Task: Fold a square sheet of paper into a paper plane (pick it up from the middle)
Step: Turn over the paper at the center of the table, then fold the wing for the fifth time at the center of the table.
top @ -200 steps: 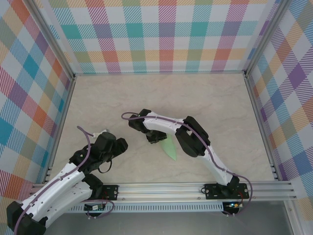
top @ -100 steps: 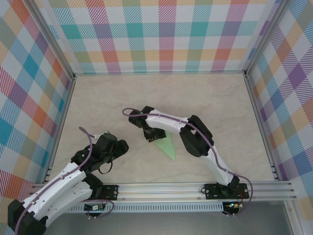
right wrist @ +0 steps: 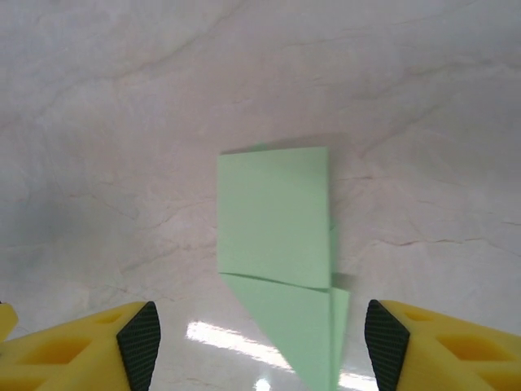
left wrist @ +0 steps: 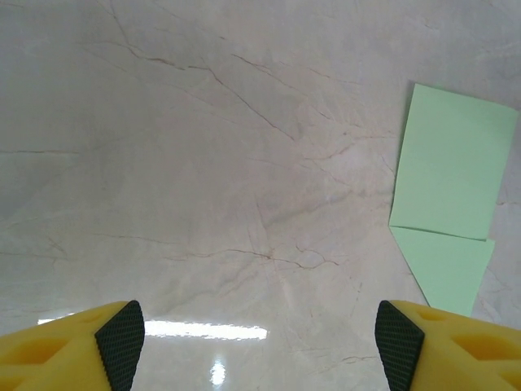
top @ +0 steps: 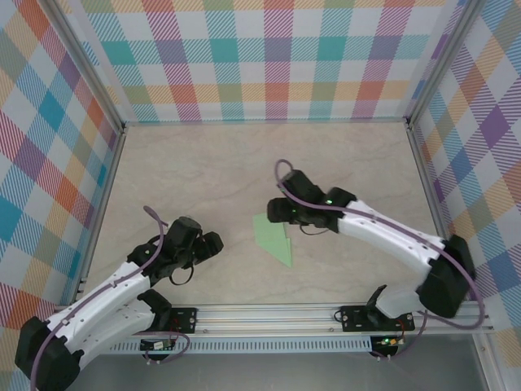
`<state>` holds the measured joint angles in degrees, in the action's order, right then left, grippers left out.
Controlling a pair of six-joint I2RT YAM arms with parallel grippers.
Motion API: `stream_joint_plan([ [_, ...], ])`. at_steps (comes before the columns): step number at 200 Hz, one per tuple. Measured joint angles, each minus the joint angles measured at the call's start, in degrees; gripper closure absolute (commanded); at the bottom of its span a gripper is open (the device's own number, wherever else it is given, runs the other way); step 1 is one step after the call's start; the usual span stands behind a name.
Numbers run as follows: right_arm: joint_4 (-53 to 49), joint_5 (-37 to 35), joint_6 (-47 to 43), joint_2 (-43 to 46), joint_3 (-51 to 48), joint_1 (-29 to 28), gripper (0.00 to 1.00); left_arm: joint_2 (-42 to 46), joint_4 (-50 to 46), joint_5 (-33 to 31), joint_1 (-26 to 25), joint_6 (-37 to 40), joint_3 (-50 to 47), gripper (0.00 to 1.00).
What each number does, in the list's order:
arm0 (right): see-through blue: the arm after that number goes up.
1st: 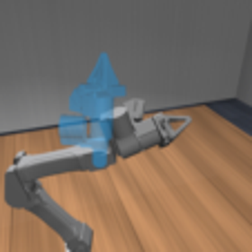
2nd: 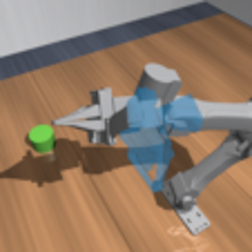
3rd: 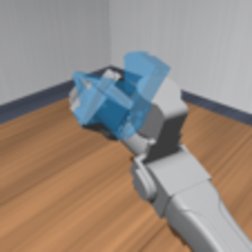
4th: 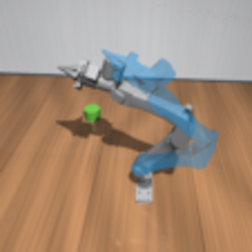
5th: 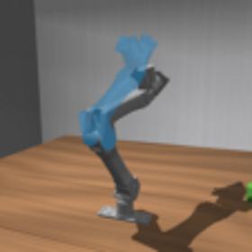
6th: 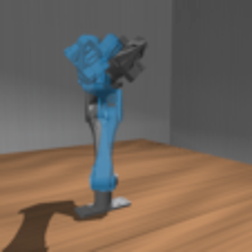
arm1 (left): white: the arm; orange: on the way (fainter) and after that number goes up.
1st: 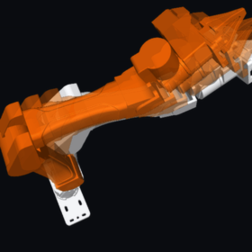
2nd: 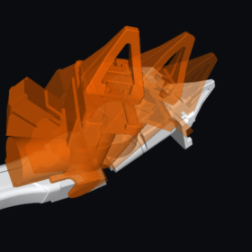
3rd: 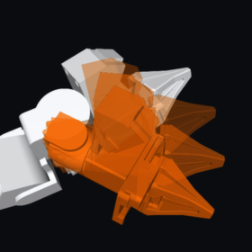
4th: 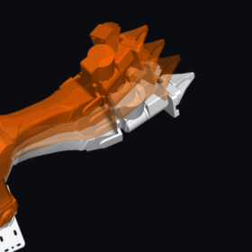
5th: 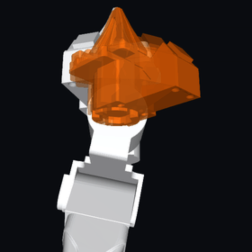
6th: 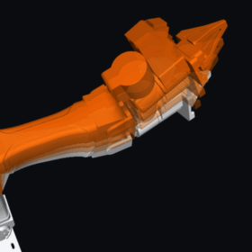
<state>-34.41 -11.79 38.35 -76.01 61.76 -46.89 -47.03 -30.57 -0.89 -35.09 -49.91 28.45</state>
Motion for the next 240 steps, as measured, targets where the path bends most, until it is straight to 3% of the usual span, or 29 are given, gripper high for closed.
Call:
stream_joint_plan([
  [43,11.37,19.61,0.13,3.72,-16.0,16.9,0.6,-11.58,5.38,5.38,0.0,0.28,3.34,0.2],
  [64,16.22,29.42,0.92,1.11,-21.46,18.14,0.73,-18.8,7.69,7.85,0.0,0.9,6.69,0.2],
  [93,22.73,39.32,2.71,-4.61,-22.88,17.84,0.79,-25.86,11.58,10.56,0.0,1.27,9.84,0.2],
  [159,29.07,47.95,3.43,-12.5,-22.03,17.53,0.86,-34.51,17.31,13.94,-0.07,1.03,14.03,0.2],
  [240,29.27,49.33,2.14,-18.93,-20.55,17.49,0.86,-38.49,20.44,16.5,-0.07,-0.26,14.99,0.19],
])
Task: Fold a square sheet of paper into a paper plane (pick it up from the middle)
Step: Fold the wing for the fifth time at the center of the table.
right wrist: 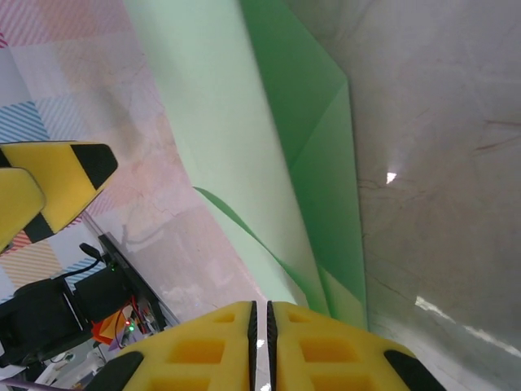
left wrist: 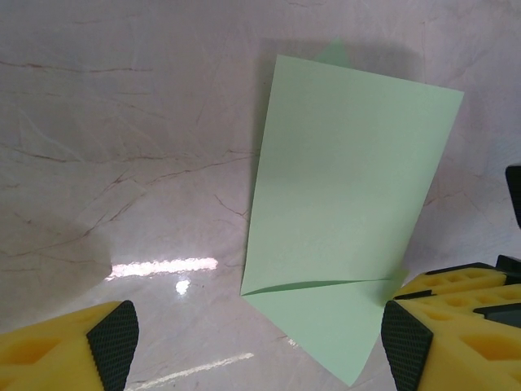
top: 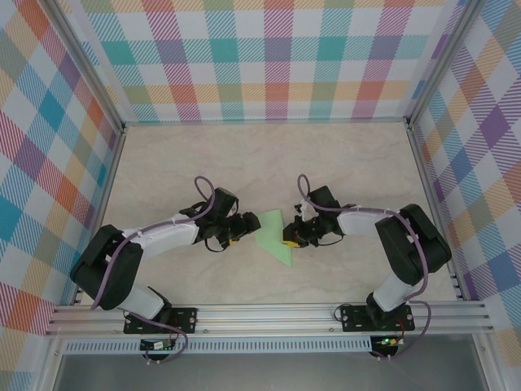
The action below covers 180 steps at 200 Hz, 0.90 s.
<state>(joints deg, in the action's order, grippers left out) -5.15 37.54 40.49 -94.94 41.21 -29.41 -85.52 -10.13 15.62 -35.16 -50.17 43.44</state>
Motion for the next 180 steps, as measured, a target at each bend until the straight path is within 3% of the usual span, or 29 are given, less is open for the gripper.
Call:
stream_joint_plan([
  [56,0.59,0.17,-0.85,-3.72,0.15,0.59,0.86,-2.54,0.22,0.98,-0.07,0.02,0.98,0.19],
  [132,5.25,9.38,-0.26,-6.64,-1.27,4.15,0.86,-5.57,1.81,2.03,-0.63,-0.24,3.82,0.2],
  [180,4.94,8.35,-0.7,-5.09,-1.42,4.24,0.83,-6.91,2.54,2.34,-1.66,-1.27,4.11,0.21],
])
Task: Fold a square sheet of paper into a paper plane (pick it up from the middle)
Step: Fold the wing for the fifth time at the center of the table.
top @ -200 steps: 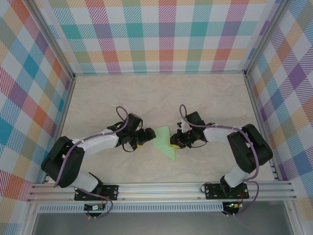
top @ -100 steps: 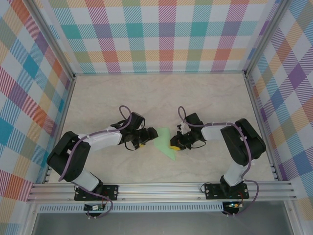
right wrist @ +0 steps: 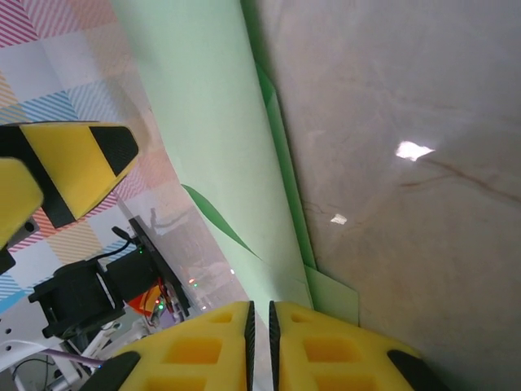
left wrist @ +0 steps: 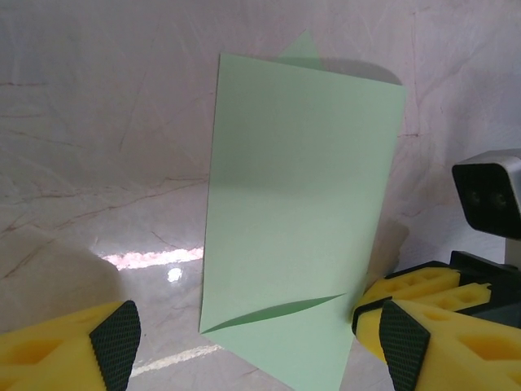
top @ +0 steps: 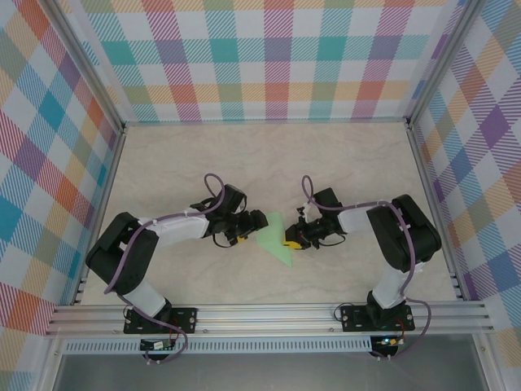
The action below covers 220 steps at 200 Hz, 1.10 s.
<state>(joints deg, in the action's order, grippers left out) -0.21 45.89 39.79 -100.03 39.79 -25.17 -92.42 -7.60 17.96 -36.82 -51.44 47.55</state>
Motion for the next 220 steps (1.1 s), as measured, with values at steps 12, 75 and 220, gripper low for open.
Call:
stream_joint_plan([
  [12,-0.68,-0.72,-0.31,1.6,0.0,0.0,0.82,-0.17,0.07,0.0,-0.33,0.0,0.2,0.21],
  [75,-3.06,-3.45,-1.7,3.19,2.1,-0.04,0.82,-2.03,0.26,0.0,-1.03,-0.02,1.46,0.21],
  [220,-8.44,-8.61,-5.2,-0.09,4.02,-0.81,0.86,-2.97,0.63,0.87,-1.09,-0.07,2.01,0.23],
])
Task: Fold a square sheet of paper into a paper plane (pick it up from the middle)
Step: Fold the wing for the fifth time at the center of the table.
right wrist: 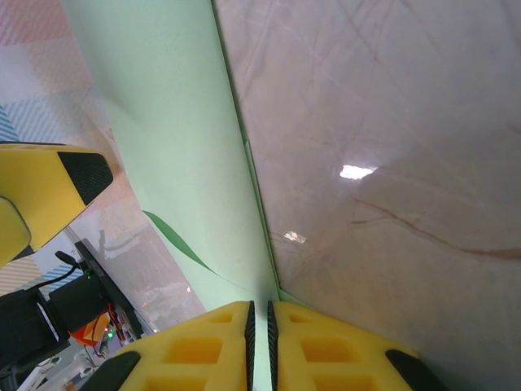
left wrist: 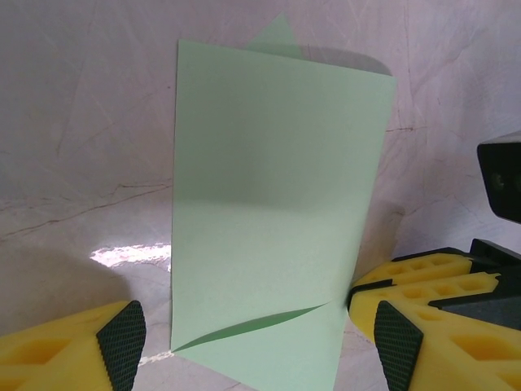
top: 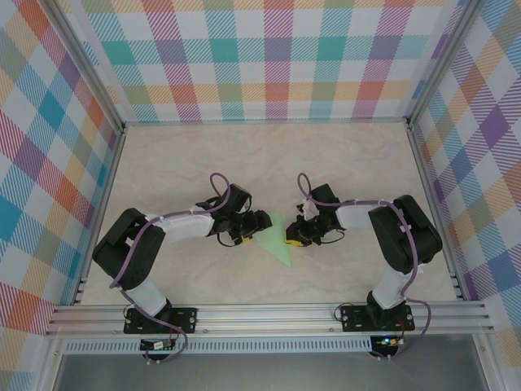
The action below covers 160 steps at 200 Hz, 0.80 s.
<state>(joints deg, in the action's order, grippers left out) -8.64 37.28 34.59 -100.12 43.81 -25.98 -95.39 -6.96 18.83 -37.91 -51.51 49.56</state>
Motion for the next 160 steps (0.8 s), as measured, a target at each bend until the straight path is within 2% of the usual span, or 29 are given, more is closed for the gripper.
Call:
stream_joint_plan([
  [13,-0.31,0.02,-0.07,-0.2,0.2,0.0,0.86,-0.39,0.07,0.2,-0.13,-0.15,0.09,0.23],
  [46,-0.9,-0.26,-0.7,0.2,0.57,-0.44,0.78,-0.79,-0.02,0.2,-0.39,-0.13,0.33,0.23],
  [88,-5.16,-4.72,-1.4,4.35,1.11,-1.44,0.64,-0.83,-0.37,0.15,-0.61,-0.11,0.94,0.24],
  [122,-7.15,-7.61,-2.19,7.15,2.51,-1.68,0.58,-0.83,-0.37,0.02,-0.61,-0.11,0.94,0.24],
  [160,-7.87,-8.31,-2.51,5.6,3.37,-2.75,0.57,-0.83,-0.37,0.0,-0.61,-0.11,0.94,0.24],
])
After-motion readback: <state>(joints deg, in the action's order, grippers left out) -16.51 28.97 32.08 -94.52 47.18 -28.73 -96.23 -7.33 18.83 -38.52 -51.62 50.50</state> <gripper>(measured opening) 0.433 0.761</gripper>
